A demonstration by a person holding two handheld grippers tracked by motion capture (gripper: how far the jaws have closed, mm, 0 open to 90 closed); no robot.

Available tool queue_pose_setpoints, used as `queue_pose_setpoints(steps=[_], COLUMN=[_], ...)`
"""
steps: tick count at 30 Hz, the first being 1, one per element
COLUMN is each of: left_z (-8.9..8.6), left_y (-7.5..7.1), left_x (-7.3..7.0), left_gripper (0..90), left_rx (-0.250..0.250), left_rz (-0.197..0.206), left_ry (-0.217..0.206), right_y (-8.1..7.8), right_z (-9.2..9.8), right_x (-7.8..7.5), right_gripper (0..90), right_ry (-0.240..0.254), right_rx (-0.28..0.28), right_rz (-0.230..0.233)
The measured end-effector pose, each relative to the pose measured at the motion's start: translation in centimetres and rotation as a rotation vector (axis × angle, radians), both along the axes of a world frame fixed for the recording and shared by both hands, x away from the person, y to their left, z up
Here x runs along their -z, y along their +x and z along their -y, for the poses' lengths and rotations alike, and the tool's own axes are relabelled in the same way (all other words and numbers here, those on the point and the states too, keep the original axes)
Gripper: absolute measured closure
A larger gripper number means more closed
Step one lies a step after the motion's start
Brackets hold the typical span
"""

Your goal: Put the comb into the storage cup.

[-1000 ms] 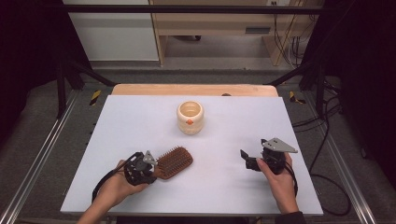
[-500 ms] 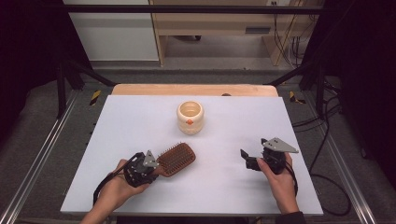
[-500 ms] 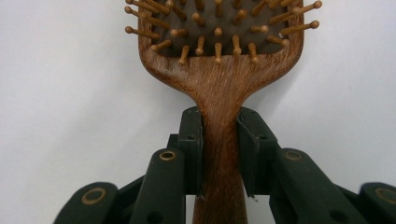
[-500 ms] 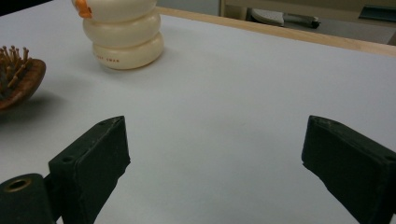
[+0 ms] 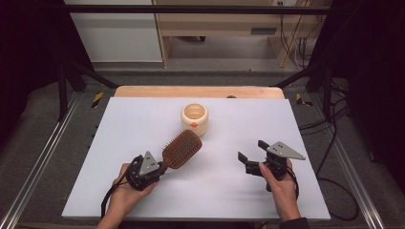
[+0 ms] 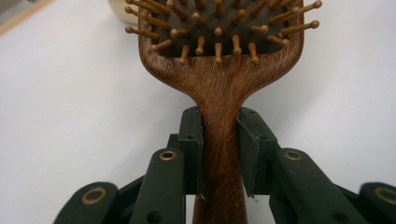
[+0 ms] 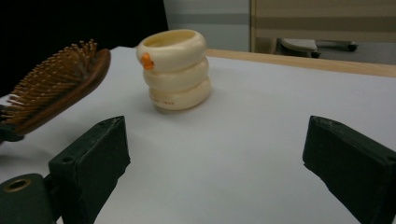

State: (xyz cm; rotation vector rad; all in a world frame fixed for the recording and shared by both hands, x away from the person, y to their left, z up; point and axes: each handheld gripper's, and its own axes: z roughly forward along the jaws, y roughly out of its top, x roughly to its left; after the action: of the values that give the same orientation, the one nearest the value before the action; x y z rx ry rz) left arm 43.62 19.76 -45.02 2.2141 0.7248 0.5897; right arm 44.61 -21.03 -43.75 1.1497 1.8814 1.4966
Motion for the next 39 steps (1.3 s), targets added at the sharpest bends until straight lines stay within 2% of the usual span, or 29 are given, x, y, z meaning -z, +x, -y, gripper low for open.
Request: queue_pose_setpoints(steps=[5,10,12,16,19,23,25,27,31,37,39], left_z=[-0.8,-2.0,-2.5,-3.0,-3.0,-3.0,-3.0,-3.0,-2.9,-3.3,-3.3], left_y=[0.0,-0.2,-0.4,-0.4,-0.5,-0.8,-0.9,-1.1,-1.4,-1.7,-1.7], left_x=[-0.9,-1.2,-1.2,-1.2,-1.1,-0.9,-0.9,-0.9,-1.2,-1.3,-1.4], left_gripper=[72.2,72.2,72.2,72.2,72.2,72.2,72.2,72.2,72.2,72.2,72.2], left_rx=[-0.004,-0.039,-0.053,-0.083,-0.088,-0.097,-0.097,-0.093,-0.095,-0.100,-0.102], left_rz=[0.065,0.106,0.121,0.144,0.151,0.160,0.155,0.167,0.195,0.213,0.218], left_ry=[-0.044,-0.121,-0.145,-0.201,-0.202,-0.220,-0.236,-0.235,-0.244,-0.258,-0.276], right_y=[0.0,0.1,-0.1,-0.2,-0.1,-0.2,-0.4,-0.6,-0.8,-1.0,-1.1], right_z=[-1.6,-2.9,-3.4,-3.9,-4.2,-4.6,-4.7,-5.1,-6.1,-7.8,-8.3], right_x=[-0.4,-0.4,-0.4,-0.5,-0.5,-0.4,-0.5,-0.6,-0.9,-1.2,-1.2], right_gripper=[7.5,7.7,7.6,7.1,6.8,6.3,6.2,5.8,4.4,4.3,4.6], right_ry=[0.068,0.088,0.081,0.102,0.127,0.125,0.136,0.153,0.150,0.159,0.161], right_rx=[-0.038,-0.076,-0.092,-0.099,-0.104,-0.100,-0.093,-0.091,-0.115,-0.133,-0.143], right_rz=[0.017,0.013,0.013,0.013,0.008,-0.003,-0.006,-0.007,-0.008,-0.010,-0.009])
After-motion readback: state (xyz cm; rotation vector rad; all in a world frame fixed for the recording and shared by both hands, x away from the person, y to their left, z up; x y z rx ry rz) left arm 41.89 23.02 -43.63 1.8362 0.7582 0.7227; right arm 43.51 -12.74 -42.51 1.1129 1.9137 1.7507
